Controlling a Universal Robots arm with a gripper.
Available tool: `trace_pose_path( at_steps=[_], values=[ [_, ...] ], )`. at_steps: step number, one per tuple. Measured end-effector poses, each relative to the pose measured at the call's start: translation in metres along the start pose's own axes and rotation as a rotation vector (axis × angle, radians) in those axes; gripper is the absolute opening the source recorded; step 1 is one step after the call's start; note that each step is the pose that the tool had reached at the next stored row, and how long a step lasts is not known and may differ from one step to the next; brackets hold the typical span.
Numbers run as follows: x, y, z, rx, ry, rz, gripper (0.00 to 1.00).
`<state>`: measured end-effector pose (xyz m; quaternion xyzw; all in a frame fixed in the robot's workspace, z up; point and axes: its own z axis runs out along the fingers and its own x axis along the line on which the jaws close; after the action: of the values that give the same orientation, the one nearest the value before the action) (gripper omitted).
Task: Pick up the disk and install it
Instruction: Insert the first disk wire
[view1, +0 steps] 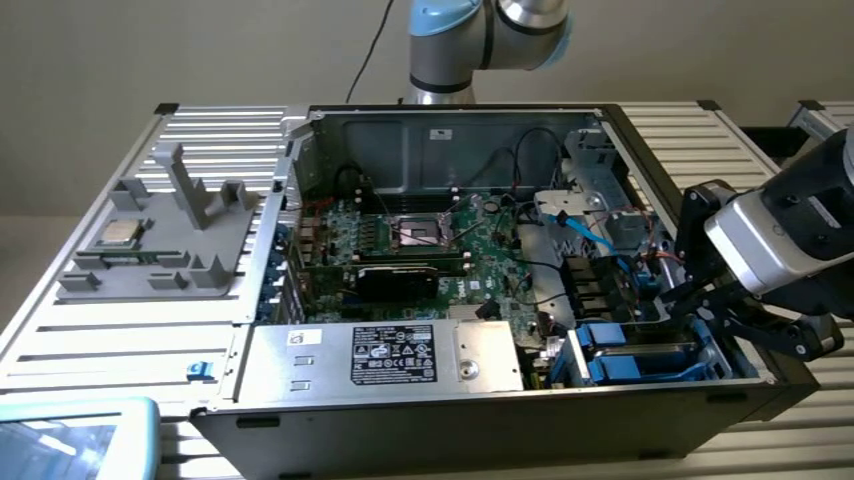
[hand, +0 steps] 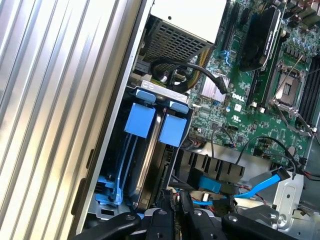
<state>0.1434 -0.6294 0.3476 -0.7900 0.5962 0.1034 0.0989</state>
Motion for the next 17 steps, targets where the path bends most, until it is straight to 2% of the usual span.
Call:
trace_pose_path(
  at_steps=[4,5,6,7,10,11,14,17],
  values=[
    [-0.002,-0.0005,0.0006,0.0003,0.0009,0.001,0.16],
    [-0.002,-0.0007,0.001,0.0,0.0028,0.002,0.16],
    [-0.002,-0.0007,0.0014,-0.0012,0.0075,0.003,0.16],
    [-0.003,-0.0008,0.0019,-0.0033,0.0156,0.003,0.16],
    [-0.005,-0.001,0.0034,-0.0134,0.052,0.005,0.16],
    [-0.006,-0.0008,0.0036,-0.0158,0.0608,0.006,0.16],
    [-0.006,-0.0004,0.0037,-0.0164,0.0624,0.005,0.16],
    [-0.012,-0.0002,0.0033,-0.0182,0.0793,0.005,0.16]
  ],
)
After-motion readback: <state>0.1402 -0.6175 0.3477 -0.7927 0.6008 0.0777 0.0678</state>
